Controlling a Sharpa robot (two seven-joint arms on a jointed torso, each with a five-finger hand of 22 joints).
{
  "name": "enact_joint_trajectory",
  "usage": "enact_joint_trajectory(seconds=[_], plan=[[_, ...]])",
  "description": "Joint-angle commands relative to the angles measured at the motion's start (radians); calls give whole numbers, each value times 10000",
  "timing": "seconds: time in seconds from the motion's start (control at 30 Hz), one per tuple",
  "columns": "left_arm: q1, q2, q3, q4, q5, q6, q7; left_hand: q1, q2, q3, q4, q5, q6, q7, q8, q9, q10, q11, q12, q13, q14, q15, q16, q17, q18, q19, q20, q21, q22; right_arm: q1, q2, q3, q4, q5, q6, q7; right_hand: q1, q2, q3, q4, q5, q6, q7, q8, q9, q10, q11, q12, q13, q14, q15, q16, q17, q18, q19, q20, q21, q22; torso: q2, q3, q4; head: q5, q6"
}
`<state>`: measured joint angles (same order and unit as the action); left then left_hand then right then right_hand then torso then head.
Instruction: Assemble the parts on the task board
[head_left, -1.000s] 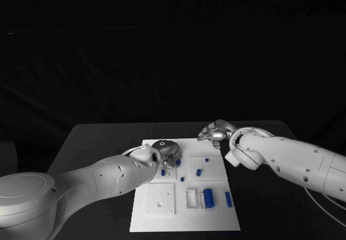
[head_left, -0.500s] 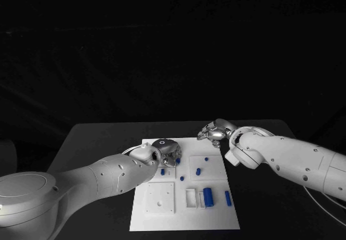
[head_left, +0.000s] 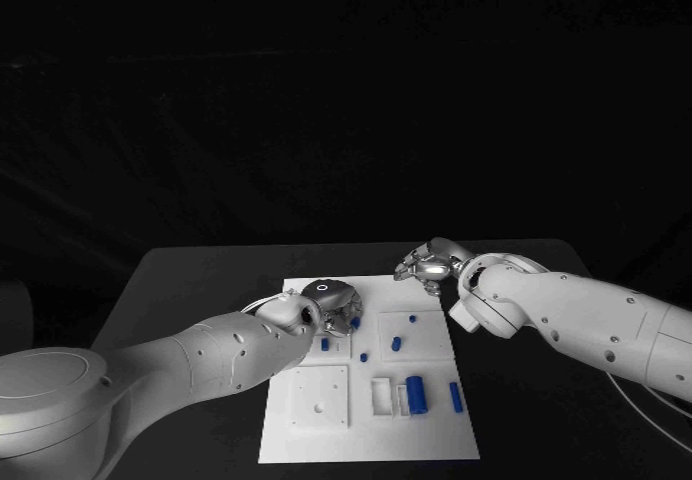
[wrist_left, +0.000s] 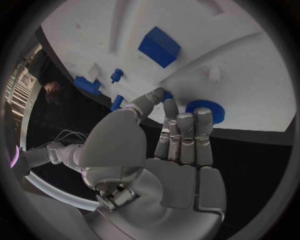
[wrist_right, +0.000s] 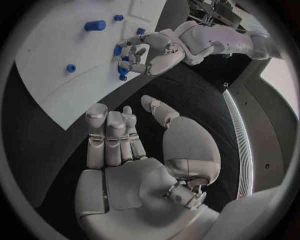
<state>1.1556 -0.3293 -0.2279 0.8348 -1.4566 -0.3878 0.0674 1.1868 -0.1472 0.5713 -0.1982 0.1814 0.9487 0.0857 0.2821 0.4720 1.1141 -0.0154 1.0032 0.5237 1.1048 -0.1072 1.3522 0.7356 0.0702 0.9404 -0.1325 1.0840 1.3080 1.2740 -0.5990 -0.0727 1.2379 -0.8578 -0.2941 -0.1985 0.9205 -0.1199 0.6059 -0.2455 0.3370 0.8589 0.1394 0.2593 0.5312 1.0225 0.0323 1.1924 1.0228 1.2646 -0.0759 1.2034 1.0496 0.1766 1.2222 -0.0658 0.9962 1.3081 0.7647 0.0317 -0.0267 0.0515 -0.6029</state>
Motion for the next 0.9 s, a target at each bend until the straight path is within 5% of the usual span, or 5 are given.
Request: enact_joint_trajectory(seconds=[0.03,0.4,0.63,0.7,0.9], plan=[[-123,-83,-69,113,46,-88,31,-80,26,2,58,49,190,107,39,43,97,-17,71,10,289,-182,68,6,130,98,-875,50,211,-4,-14,1,-10,-82,62,74,-60,-70,-15,59,39,-15,73,-16,11,35,8,49,-12,86,-11,17,10,852,-4,-56,68,182,-10,-11,3,-1,5],[-46,-398,-11,706,293,-431,125,-99,-49,19,84,57,213,90,36,37,157,-35,67,-15,356,-201,76,-20,164,152,-894,103,194,-4,-42,1,-16,-82,50,74,-59,-77,-14,59,44,-14,72,-17,12,35,8,51,-14,87,-12,16,11,852,-5,-57,69,182,-5,-15,21,-2,67],[4,-501,321,941,374,-550,146,-95,-85,29,89,61,212,87,30,33,176,-39,59,-27,374,-206,71,-32,174,165,-898,114,187,-4,-45,1,-17,-82,61,65,-59,-81,-14,60,45,-14,72,-18,12,35,7,51,-15,87,-12,15,12,852,-5,-58,69,182,-11,-17,19,22,109],[24,-554,496,1061,405,-548,144,-94,-94,33,92,64,211,86,28,31,183,-40,57,-30,380,-207,69,-36,177,170,-900,117,186,-4,-50,1,-21,-77,69,61,-58,-82,-14,60,45,-14,72,-18,12,34,7,51,-15,87,-12,15,12,852,-5,-58,69,182,-8,-13,14,29,120],[119,-656,671,1288,466,-456,107,-94,-101,38,98,66,212,85,26,30,191,-41,54,-35,388,-208,67,-41,181,176,-901,121,183,-4,-53,0,-34,-29,77,54,-58,-85,-14,60,45,-13,72,-18,13,34,7,52,-16,87,-12,14,12,852,-5,-58,69,182,-11,-13,8,37,160]])
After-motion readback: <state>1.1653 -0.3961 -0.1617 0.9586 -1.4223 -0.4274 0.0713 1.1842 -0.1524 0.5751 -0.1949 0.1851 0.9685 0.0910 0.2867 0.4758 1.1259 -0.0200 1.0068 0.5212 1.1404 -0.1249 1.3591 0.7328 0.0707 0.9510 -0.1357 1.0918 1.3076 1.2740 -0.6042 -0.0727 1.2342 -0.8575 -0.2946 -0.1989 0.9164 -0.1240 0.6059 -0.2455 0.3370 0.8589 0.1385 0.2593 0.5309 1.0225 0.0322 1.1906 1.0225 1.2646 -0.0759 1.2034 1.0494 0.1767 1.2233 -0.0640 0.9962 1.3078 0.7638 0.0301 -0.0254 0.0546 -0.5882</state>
